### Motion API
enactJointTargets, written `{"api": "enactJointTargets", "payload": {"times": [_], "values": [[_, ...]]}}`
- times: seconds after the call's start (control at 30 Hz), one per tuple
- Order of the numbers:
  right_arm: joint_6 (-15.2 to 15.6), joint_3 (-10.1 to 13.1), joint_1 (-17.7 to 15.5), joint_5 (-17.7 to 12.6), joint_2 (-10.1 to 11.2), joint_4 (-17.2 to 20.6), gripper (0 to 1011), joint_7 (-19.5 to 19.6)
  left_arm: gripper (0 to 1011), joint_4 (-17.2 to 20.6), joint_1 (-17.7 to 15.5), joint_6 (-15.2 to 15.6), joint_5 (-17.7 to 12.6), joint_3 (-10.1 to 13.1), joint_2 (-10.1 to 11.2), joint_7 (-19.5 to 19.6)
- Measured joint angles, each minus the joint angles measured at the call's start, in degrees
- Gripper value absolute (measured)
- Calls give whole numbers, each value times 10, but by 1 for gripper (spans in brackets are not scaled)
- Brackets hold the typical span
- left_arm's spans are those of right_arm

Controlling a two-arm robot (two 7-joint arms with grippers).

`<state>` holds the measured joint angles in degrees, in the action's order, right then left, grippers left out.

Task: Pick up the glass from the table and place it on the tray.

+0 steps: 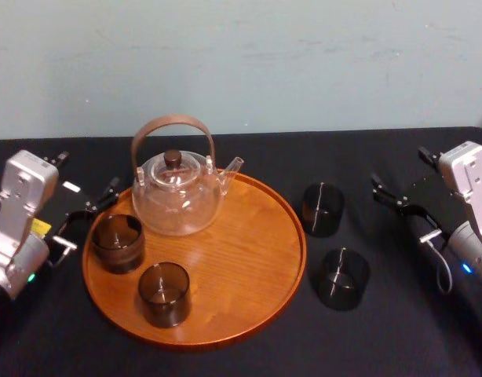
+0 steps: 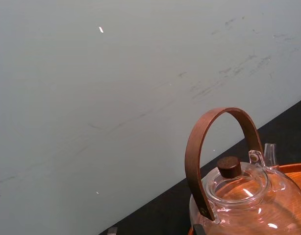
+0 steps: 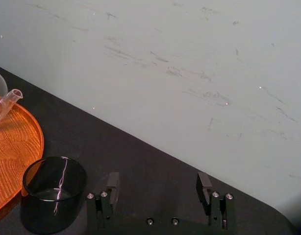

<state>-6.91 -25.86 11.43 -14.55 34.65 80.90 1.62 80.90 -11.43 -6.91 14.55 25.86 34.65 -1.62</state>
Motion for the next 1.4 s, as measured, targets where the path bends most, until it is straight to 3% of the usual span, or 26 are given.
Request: {"api": "enactJointTargets", "payload": {"times": [1.4], "values": [[0, 0, 0, 0, 0, 0, 1002, 0, 1001, 0, 0, 0, 0, 0, 0, 0]]}}
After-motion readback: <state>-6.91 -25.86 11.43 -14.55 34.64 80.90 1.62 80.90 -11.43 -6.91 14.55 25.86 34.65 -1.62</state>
